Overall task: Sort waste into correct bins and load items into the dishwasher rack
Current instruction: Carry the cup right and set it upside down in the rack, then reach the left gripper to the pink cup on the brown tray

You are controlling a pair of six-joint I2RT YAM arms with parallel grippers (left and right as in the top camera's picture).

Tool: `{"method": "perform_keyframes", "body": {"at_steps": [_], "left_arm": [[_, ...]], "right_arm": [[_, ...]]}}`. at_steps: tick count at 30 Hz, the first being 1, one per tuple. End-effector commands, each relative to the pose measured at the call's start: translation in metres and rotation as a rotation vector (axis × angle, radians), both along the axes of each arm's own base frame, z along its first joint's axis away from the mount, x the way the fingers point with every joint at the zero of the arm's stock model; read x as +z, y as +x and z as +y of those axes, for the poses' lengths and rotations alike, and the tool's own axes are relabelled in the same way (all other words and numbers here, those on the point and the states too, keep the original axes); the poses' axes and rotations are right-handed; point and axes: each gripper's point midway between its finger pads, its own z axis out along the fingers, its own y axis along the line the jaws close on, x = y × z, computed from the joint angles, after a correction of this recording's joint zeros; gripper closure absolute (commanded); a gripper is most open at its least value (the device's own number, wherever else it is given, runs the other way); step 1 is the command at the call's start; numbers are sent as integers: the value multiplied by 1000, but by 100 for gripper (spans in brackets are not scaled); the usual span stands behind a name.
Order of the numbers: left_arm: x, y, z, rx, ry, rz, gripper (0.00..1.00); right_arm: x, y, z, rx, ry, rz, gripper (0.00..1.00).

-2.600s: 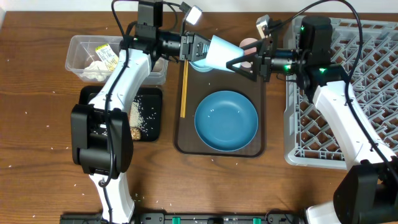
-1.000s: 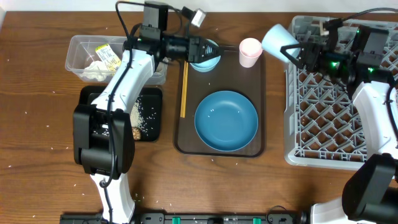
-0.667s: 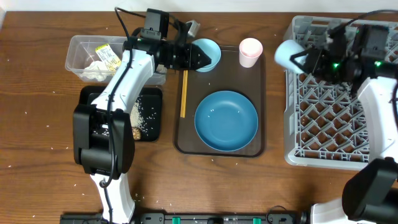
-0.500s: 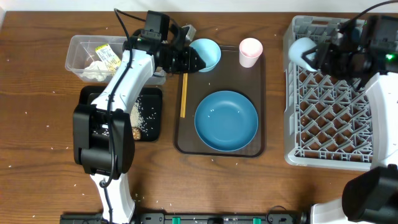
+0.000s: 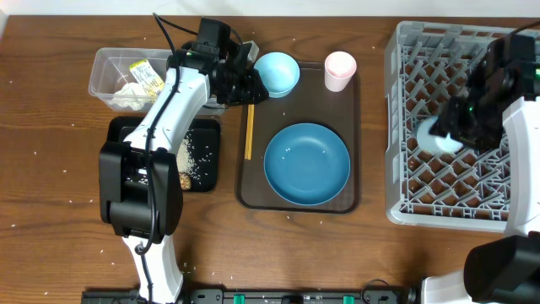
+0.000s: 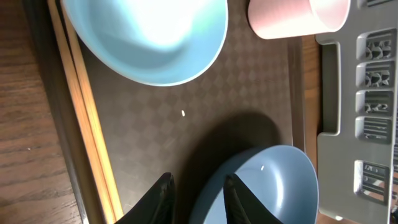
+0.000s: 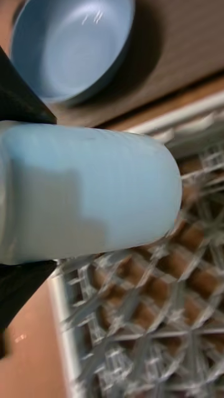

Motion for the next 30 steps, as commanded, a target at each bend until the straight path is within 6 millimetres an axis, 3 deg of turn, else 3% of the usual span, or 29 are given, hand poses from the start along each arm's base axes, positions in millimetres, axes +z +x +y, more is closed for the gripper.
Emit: {"method": "perform_keyframes", "body": {"at_steps": [1,5,16,30], "left_arm": [[1,1,2,0,15,-9,72],[0,1,2,0,15,-9,72],[0,0,2,0,15,-7,72],[-16,-7,7,10,47,28,73]], "right_arm": [[6,-10,-7,12,-79,27,64],[-5,-17,-3,30,-85,67,63],[-39,-11,-1,37,-83,65,63],[-50,-25,10,62,-64,126,63]]}}
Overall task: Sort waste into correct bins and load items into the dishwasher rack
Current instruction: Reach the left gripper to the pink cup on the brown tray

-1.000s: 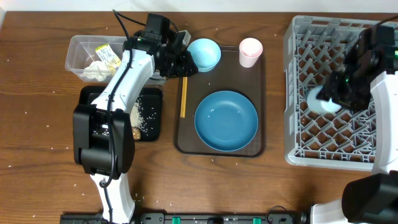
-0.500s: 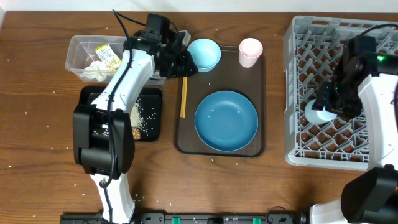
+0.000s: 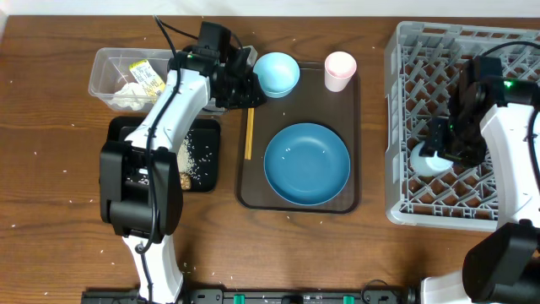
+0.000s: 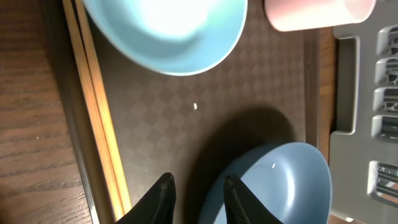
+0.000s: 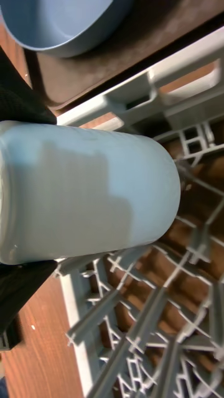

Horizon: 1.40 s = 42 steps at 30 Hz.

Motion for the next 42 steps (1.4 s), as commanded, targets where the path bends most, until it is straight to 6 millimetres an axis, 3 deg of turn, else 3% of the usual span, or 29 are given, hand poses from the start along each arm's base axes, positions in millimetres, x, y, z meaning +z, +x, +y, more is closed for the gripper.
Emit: {"method": "perform_keyframes", "body": {"at_steps": [1,10,15,17,20,26,33,36,42], "left_arm": [[-4,-3,2,0,17,5,73],[-4,-3,2,0,17,6,73],[-4,-3,2,0,18,6,73],[-4,-3,2,0,17,6,73],[-4,-3,2,0,17,6,73],[-1,4,-3,-8,8,-35,76],[42,48,-41,-57,104,-351,78],[61,56,-71,-104,170,-499,78],[67,64,-114,-107,222,-647,77]], "right_arm": [[1,-6,8,29,-5,14,64],[1,-3,9,33,-7,2,60],[1,-1,9,33,-9,-5,23],[1,-1,7,33,-16,-5,12],[1,2,7,33,-16,-15,6],[6,11,7,31,-16,-54,5],[29,31,9,33,-8,-144,4],[32,33,8,33,-9,-156,3],[32,32,9,35,-8,-151,3]]}}
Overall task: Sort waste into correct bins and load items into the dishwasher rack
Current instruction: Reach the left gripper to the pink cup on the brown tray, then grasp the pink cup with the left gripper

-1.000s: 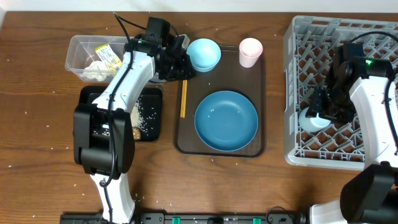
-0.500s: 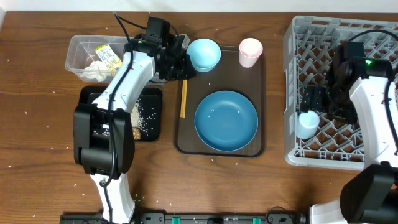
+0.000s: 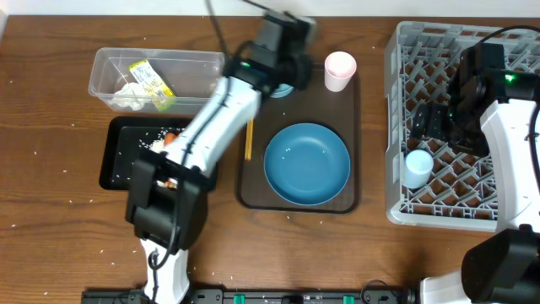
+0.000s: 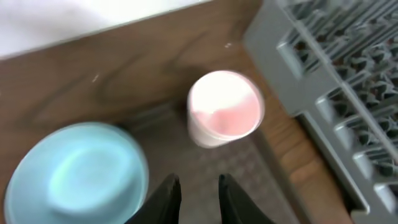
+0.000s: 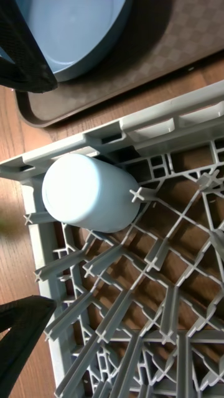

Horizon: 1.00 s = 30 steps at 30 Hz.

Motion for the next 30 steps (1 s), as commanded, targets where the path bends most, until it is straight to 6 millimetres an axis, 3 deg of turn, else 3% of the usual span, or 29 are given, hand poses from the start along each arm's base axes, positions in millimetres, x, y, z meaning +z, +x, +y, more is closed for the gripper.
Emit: {"method": "perform_keyframes", "body": {"at_steps": [1,7,16,30], "left_arm": [[-8,15,-4,46,65,-70,77],[-40,25,-24,95,-15,-24,71],[-51,27,-57,88,-99,-47,37],[-97,28,-63,118,-94,18,37]], "right_arm": [[9,3,2,6,2,-31,3],[9,4,7,20,1,-31,2],[10,4,9,31,0,-34,2],[9,4,8,40,-1,-31,2]]}}
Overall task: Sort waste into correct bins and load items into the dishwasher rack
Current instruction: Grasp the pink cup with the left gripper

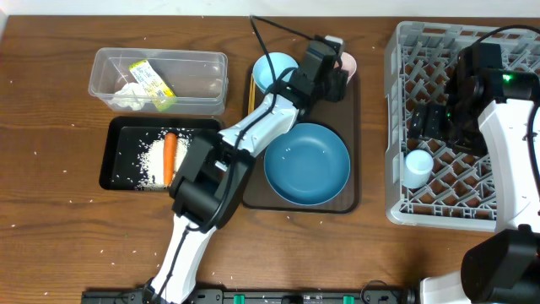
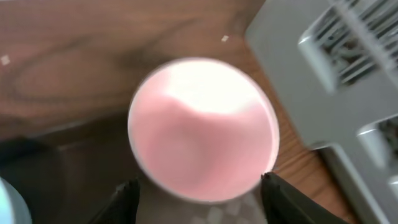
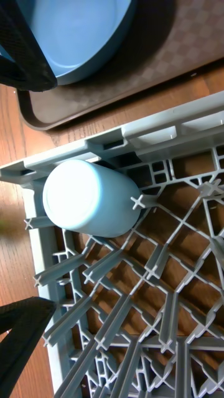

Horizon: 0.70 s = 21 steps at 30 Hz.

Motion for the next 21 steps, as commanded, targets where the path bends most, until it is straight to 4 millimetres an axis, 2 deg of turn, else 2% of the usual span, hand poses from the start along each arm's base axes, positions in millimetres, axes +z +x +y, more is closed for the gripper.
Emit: {"method": "perform_keyframes", "body": {"at_steps": [1,10,14,17,21], "left_arm": [[-3,5,1,23,-6,2,37],[-4,5,1,23,-5,5,43],[3,-2,5,20,10,29,44],[26,-14,13,22,45,77,44],[81,-20,27,34,120,78,44]], "right_arm": [[10,4,4,27,-7,-31,2],[10,3,4,27,-7,-31,2],[9,3,4,34,-8,-29,2],[10,4,4,34,-9,-32,2],[11,9,3,34,-11,-55,2]]}}
